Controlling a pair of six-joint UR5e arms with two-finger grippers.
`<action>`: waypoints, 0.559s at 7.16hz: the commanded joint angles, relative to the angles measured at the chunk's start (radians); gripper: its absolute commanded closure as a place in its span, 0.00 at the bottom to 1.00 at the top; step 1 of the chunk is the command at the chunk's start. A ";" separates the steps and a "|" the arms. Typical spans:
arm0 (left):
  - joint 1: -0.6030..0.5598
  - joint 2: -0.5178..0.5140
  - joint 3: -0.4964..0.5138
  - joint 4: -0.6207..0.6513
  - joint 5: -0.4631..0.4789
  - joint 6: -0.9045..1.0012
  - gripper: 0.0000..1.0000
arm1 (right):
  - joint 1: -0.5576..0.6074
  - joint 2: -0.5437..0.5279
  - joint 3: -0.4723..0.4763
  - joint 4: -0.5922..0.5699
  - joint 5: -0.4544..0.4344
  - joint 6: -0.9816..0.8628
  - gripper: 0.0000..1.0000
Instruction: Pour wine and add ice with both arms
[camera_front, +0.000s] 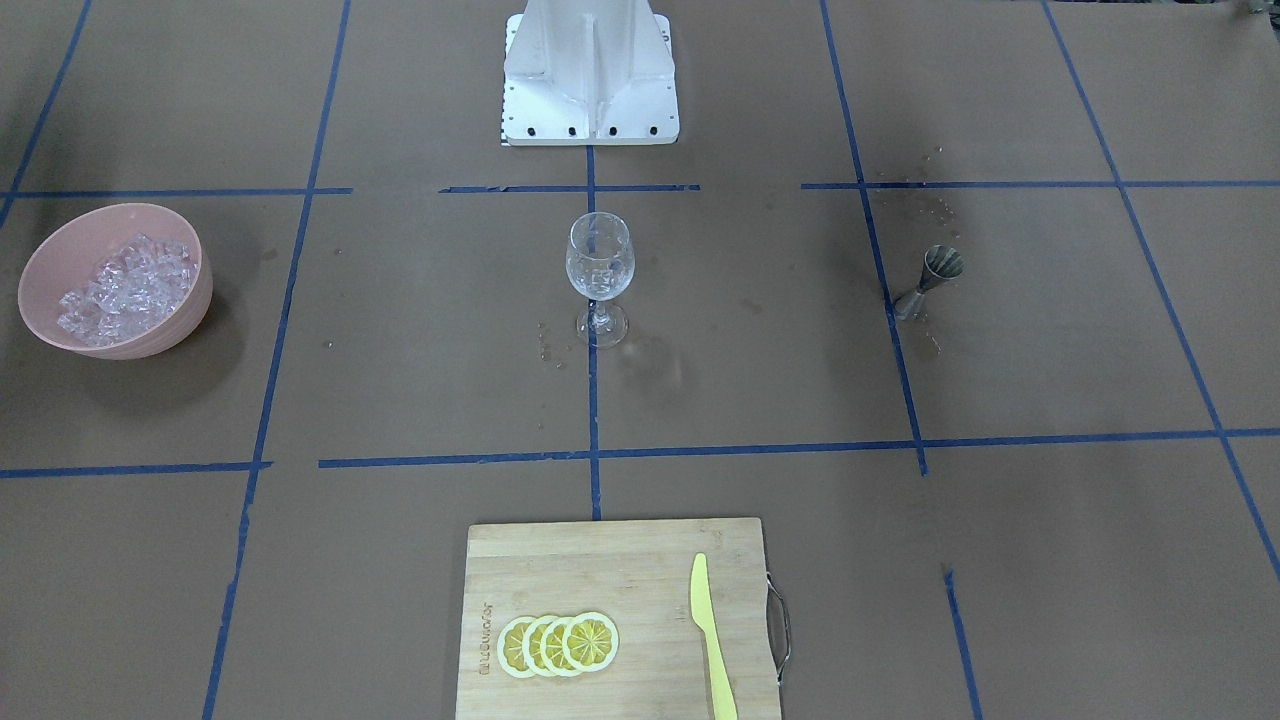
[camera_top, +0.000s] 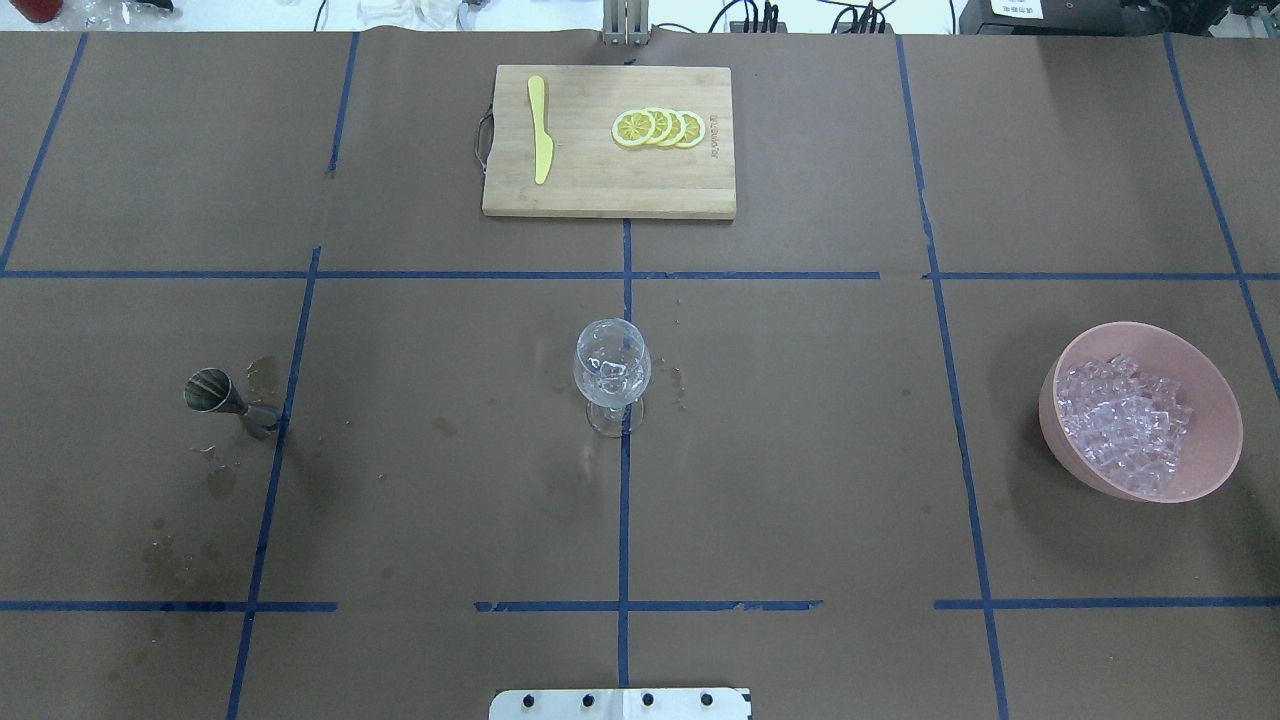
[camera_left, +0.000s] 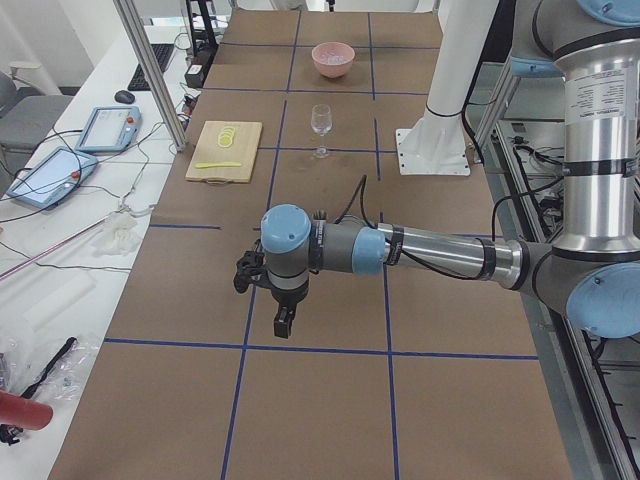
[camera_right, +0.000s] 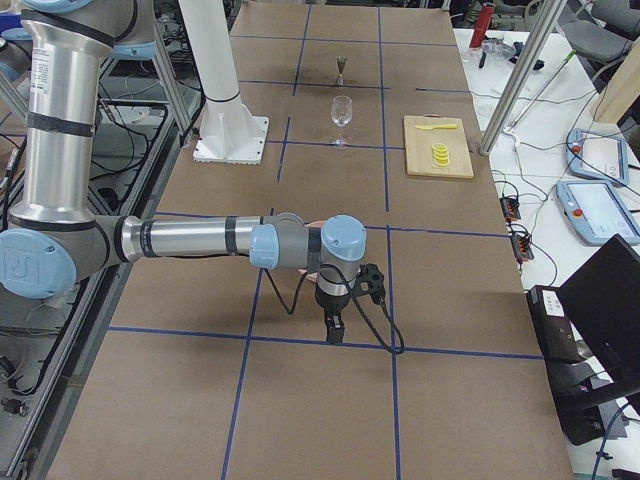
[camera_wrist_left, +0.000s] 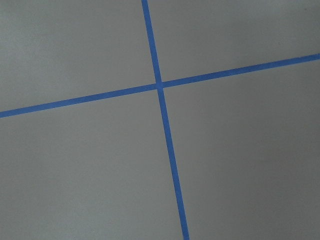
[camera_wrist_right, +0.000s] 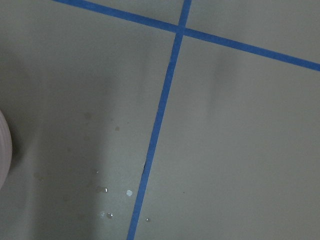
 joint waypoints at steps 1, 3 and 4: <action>0.002 0.000 0.002 0.001 0.000 0.000 0.00 | 0.005 -0.008 -0.011 0.002 0.001 -0.002 0.00; 0.003 0.000 0.001 0.001 -0.002 0.000 0.00 | 0.005 -0.008 -0.016 0.002 0.003 -0.002 0.00; 0.005 -0.001 0.001 -0.001 -0.002 0.000 0.00 | 0.005 -0.008 -0.016 0.002 0.001 -0.002 0.00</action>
